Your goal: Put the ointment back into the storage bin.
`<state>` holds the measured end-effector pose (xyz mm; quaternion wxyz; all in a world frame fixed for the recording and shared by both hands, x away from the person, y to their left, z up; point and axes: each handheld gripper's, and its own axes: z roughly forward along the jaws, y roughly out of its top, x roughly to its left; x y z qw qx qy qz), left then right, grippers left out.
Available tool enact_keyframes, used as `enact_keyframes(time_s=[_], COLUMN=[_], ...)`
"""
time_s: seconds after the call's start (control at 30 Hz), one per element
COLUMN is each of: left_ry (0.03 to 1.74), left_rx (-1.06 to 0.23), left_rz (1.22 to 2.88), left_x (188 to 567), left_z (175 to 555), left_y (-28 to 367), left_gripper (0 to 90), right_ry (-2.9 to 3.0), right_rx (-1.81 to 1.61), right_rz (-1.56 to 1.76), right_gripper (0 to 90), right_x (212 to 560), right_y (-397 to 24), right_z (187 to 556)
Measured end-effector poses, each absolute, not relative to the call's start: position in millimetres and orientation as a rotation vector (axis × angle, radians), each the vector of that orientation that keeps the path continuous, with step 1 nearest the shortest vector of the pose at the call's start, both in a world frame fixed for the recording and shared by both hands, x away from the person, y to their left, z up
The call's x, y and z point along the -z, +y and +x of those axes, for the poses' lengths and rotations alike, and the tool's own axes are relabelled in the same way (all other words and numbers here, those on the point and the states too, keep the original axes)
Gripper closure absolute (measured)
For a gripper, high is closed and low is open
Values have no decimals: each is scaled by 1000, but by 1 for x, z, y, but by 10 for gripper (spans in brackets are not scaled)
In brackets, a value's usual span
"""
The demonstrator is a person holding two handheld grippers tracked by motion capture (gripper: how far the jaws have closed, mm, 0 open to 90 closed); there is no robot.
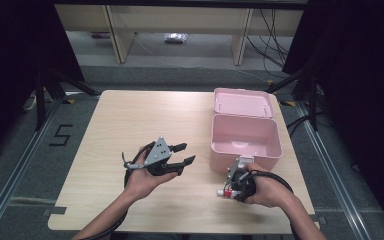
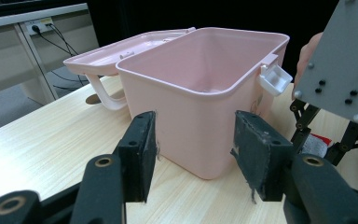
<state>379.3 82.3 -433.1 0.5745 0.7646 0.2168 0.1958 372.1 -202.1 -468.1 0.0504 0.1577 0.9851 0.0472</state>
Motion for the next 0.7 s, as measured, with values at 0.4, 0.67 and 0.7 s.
enact_keyframes(time_s=[0.4, 0.67, 0.7], left_ry=[513, 511, 511], left_rx=[-460, -461, -461], left_rz=[1796, 1797, 1797], left_x=[435, 434, 434], left_z=[379, 379, 379], left_y=[84, 84, 84], left_gripper=[486, 486, 486], right_ry=[3032, 3071, 3071], right_rx=[-60, -41, -41], right_rz=[465, 410, 410], right_gripper=[675, 695, 695], right_x=[473, 474, 474], right_y=[-193, -191, -191], right_z=[374, 379, 379])
